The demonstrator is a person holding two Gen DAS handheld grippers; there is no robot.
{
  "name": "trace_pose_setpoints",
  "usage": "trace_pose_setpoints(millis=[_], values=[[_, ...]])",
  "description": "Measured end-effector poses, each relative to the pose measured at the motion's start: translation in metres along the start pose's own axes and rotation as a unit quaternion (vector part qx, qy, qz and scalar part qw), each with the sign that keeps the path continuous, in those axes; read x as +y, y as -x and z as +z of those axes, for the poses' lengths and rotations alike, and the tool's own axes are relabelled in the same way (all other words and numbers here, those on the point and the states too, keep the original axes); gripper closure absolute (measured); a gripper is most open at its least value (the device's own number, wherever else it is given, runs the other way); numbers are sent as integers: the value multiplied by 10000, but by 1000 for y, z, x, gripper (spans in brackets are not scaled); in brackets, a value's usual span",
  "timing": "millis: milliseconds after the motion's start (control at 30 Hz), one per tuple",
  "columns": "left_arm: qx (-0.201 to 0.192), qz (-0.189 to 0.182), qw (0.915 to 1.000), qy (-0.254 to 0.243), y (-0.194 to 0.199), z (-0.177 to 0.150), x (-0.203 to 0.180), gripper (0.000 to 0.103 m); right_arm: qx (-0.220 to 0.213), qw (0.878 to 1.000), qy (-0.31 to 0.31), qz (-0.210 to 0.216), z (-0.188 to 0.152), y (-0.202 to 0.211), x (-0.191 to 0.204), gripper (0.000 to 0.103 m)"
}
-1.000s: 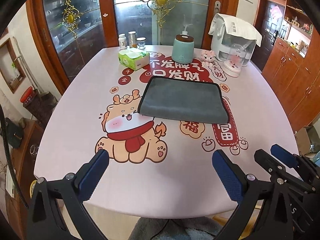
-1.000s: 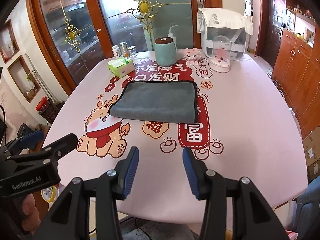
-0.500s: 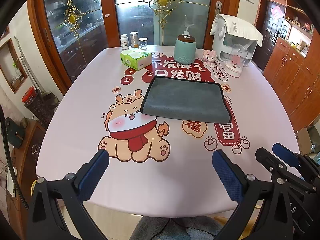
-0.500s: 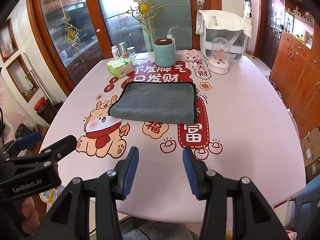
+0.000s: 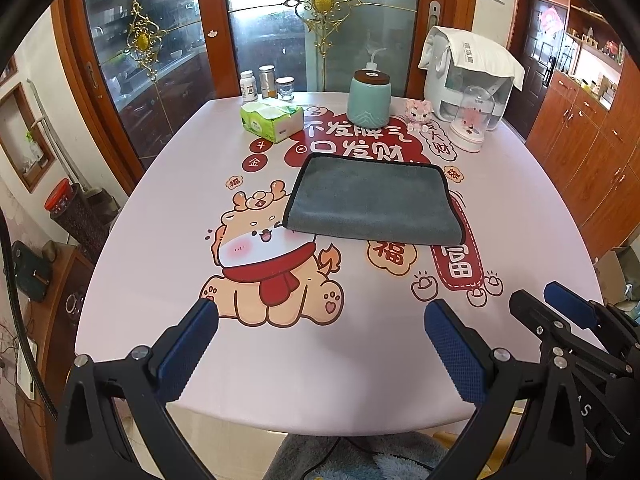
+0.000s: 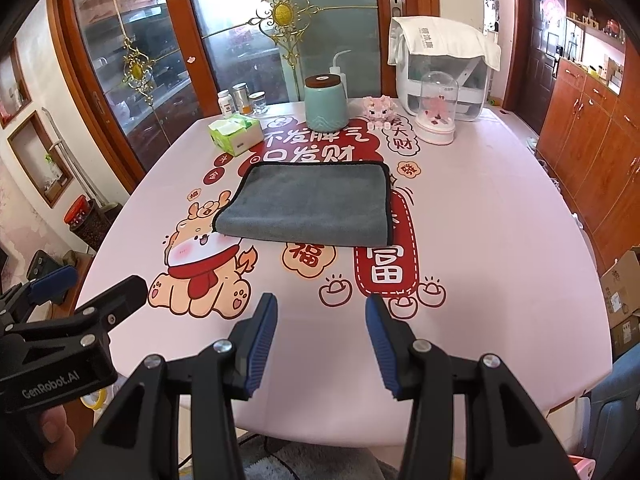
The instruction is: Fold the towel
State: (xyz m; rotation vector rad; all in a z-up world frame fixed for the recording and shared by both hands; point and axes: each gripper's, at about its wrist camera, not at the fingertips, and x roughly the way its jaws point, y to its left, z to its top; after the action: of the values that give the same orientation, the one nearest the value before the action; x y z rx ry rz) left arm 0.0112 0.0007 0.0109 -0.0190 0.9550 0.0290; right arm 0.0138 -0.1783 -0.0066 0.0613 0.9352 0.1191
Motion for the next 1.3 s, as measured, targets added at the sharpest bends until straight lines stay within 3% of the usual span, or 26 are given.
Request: trace_pose_setpoints(millis=[1300], values=[[98, -5, 9999, -60, -9, 1, 2, 1, 79, 9999, 7, -90, -1, -11, 4, 57]])
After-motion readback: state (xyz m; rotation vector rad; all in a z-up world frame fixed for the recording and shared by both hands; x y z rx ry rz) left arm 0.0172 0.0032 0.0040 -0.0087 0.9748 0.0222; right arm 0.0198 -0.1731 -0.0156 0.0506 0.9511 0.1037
